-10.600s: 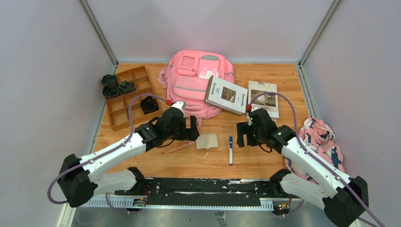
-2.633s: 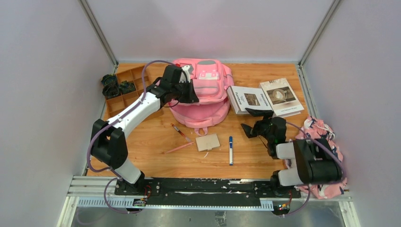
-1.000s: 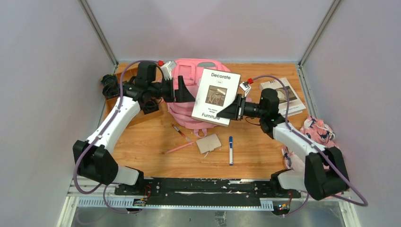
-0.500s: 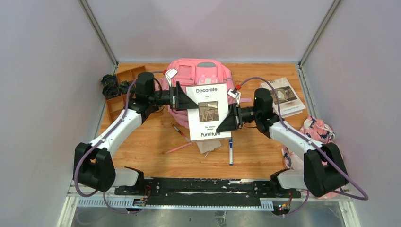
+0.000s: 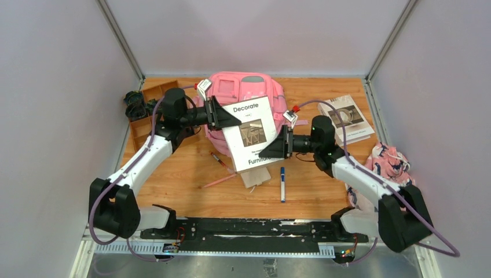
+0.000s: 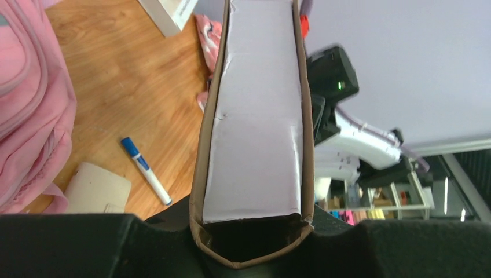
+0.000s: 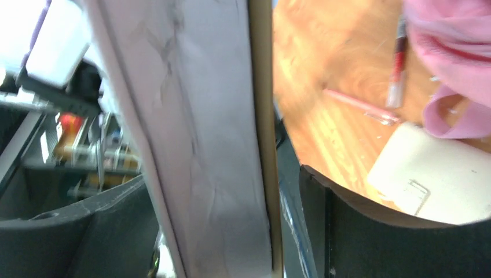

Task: Pack the student bag
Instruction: Pick up the book from the center of the board.

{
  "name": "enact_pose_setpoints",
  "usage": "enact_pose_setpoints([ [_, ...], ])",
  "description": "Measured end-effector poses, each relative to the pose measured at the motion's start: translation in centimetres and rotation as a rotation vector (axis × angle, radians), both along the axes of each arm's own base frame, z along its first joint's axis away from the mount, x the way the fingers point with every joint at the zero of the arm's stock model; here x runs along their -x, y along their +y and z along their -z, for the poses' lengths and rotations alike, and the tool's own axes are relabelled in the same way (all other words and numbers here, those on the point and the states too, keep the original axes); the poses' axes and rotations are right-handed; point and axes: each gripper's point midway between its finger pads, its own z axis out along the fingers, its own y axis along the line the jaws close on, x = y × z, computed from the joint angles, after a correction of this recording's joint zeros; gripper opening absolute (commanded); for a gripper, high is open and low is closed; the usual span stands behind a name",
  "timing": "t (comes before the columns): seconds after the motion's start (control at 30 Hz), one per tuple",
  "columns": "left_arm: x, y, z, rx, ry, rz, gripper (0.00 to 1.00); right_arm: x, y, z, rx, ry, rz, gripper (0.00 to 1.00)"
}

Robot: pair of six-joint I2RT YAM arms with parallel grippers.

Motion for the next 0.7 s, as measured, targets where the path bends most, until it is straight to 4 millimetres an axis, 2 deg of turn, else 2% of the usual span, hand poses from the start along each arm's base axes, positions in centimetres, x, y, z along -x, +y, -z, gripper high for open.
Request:
enact_pose_setpoints([
  [0.2, -1.2, 0.6, -1.9, 0.022, 0.001, -0.139, 0.23, -1.2, -2.3, -1.4, -0.103, 0.033, 0.376, 0.93],
  [0.33, -2.1, 1.1, -2.9, 0.037, 0.000, -0.231, 0.22, -2.5, -3.6, -2.3, -0.194, 0.073, 0.562, 0.93],
  [0.47, -2.6, 1.8, -3.8, 0.069, 0.002, -0.316, 0.23, -3.1, -4.2, -2.9, -0.259, 0.102, 0.652, 0.94],
  [0.7, -2.5, 2.5, -4.8, 0.117, 0.005, -0.404, 0.23, -4.5, -3.7, -4.3, -0.361, 0.145, 0.698, 0.94],
])
